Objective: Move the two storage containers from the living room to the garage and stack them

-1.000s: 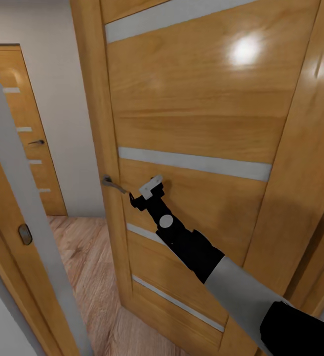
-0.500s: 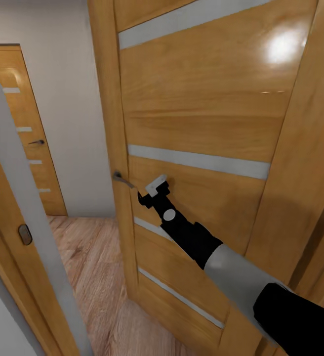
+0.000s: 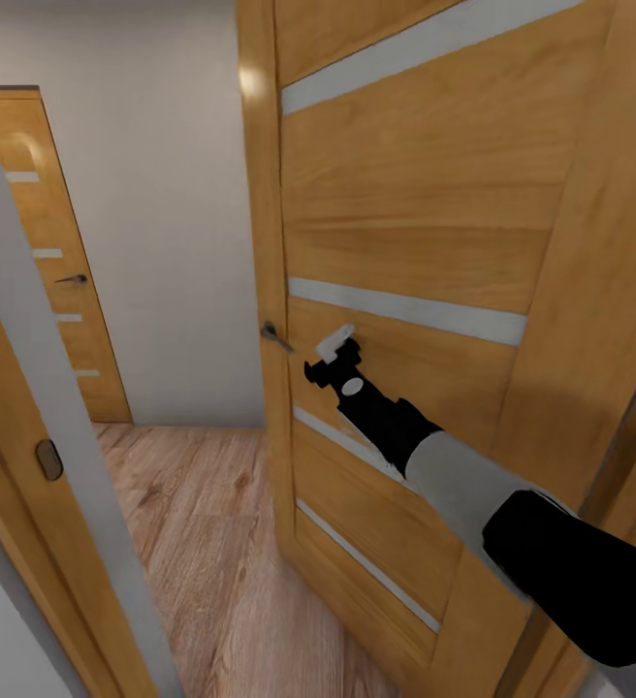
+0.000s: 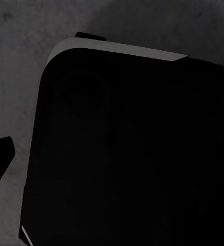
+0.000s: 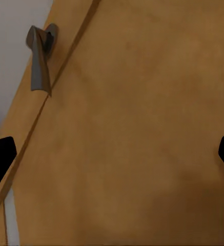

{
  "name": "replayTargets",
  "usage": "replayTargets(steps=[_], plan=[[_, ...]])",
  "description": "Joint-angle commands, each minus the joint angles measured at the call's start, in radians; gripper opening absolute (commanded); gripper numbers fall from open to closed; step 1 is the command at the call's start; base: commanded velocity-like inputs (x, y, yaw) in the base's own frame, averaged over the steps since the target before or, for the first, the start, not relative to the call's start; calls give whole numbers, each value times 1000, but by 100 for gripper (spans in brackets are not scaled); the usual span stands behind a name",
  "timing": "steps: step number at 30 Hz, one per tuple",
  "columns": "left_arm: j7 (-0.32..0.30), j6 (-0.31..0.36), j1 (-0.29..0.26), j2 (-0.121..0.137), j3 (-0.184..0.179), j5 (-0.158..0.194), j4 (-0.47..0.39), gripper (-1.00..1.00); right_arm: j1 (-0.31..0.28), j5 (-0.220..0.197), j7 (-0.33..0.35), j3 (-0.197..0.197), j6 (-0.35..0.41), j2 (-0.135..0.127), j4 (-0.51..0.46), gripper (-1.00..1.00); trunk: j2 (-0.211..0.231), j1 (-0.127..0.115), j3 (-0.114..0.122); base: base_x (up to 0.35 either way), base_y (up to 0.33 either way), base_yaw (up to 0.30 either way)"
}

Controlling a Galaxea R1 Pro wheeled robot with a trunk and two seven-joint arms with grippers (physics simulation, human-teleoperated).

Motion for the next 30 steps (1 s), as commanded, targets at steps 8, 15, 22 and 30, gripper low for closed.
replayTargets(steps=[8, 15, 22, 30], plan=[[1, -2, 1, -1, 0, 4, -1, 100, -67, -118, -13, 5, -1, 0, 46, 100, -1, 0, -1, 2, 0, 0], [2, 0, 1, 0, 1, 6, -1, 100, -68, -121, -13, 4, -3, 0, 47, 100, -1, 0, -1, 229, 0, 0], [3, -1, 1, 0, 1, 6, -1, 100, -68, -122, -13, 4, -3, 0, 47, 100, -1, 0, -1, 318, 0, 0], [2, -1, 1, 0, 1, 6, -1, 100, -68, -121, -13, 5, -2, 0, 47, 100, -1, 0, -1, 320, 0, 0]])
